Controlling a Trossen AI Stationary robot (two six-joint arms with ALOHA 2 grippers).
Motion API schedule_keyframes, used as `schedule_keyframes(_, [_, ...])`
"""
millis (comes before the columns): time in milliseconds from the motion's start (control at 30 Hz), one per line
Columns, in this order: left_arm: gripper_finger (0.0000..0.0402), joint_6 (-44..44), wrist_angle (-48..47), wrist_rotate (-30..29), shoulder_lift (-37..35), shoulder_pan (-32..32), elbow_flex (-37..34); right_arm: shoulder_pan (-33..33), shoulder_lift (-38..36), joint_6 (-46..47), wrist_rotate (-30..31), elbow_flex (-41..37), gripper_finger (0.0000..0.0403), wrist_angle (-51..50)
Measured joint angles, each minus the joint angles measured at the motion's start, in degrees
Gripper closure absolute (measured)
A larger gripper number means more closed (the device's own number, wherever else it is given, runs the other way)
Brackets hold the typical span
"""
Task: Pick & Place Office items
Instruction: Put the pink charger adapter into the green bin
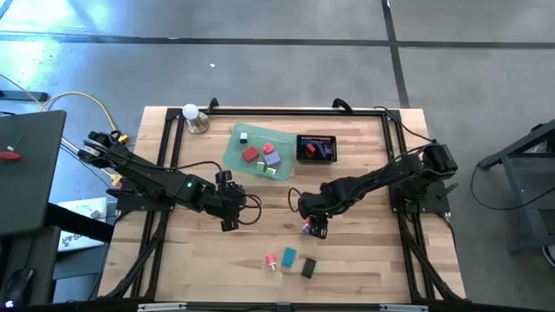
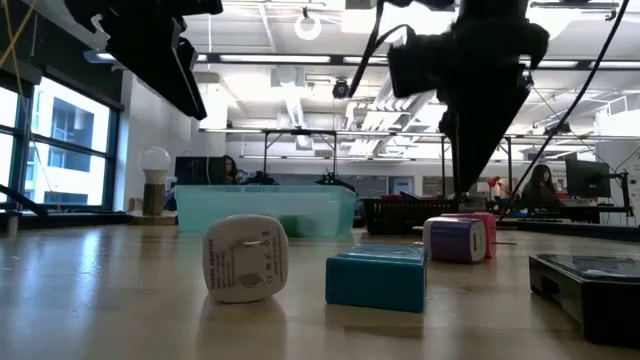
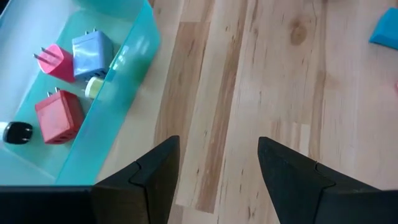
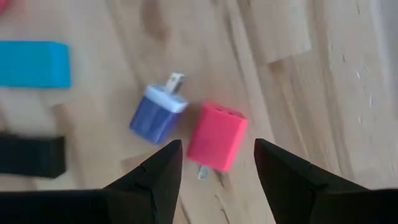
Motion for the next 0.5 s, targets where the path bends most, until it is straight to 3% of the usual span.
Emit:
schedule_keyframes(400, [0.0194, 1.8, 0.3, 0.1, 0.0, 0.3, 0.0, 0.0, 4.4, 2.8, -1.0, 0.0, 0.0213, 0.3])
schedule_keyframes(500, [0.0194, 2.8, 0.5, 0.0, 0.0, 0.9, 0.0, 0.0, 4.4, 3.0, 1.2, 0.0, 0.0213, 0.3])
